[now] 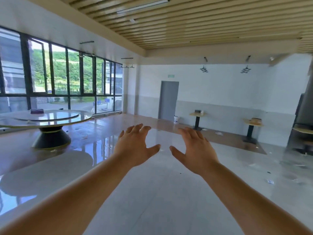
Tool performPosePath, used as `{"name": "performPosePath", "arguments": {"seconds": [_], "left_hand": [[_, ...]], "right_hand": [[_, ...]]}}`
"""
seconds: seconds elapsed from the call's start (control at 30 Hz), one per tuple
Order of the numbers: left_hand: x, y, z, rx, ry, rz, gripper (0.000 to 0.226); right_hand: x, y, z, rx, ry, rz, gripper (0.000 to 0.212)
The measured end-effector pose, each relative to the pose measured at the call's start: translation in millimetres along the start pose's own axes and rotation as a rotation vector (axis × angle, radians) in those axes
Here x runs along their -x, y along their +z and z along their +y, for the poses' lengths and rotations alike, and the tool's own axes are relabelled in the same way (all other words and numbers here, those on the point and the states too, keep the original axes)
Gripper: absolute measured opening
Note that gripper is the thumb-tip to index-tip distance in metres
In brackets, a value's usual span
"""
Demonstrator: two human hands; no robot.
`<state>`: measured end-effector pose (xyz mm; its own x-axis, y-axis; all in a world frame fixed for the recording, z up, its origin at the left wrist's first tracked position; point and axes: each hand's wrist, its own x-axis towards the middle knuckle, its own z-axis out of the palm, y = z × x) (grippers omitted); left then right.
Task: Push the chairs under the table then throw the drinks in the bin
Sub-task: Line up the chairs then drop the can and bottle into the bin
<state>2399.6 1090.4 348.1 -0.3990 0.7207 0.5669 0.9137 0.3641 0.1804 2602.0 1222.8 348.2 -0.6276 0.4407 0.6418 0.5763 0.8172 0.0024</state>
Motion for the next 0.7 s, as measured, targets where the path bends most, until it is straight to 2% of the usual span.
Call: {"name": "performPosePath", "arguments": {"seconds": [0.23, 0.4, 0.47, 0.57, 0.7], "left_hand": [[-141.1, 64.9, -29.5, 0.037, 0.068, -0.015, 0.090], [-187.6, 120.5, -41.0, 0.014, 0.105, -0.053, 0.091], [-223.7, 155.0, -64.7, -0.024, 0.059, -0.049, 0.091], [-248.3, 169.9, -89.3, -0.062, 0.034, -0.040, 0.088], [-292.7, 200.6, -167.0, -0.168, -0.182, -0.037, 0.088]], "right_hand": [[-101.3, 56.1, 61.4, 0.067, 0.107, 0.022, 0.077], [-146.4, 116.5, 87.1, 0.052, 0.120, -0.024, 0.077], [-189.4, 166.4, 101.8, 0.001, 0.096, -0.049, 0.077], [-220.9, 199.6, 110.7, -0.026, 0.081, -0.008, 0.075], [-310.3, 298.6, 97.0, -0.201, -0.081, -0.075, 0.075]]}}
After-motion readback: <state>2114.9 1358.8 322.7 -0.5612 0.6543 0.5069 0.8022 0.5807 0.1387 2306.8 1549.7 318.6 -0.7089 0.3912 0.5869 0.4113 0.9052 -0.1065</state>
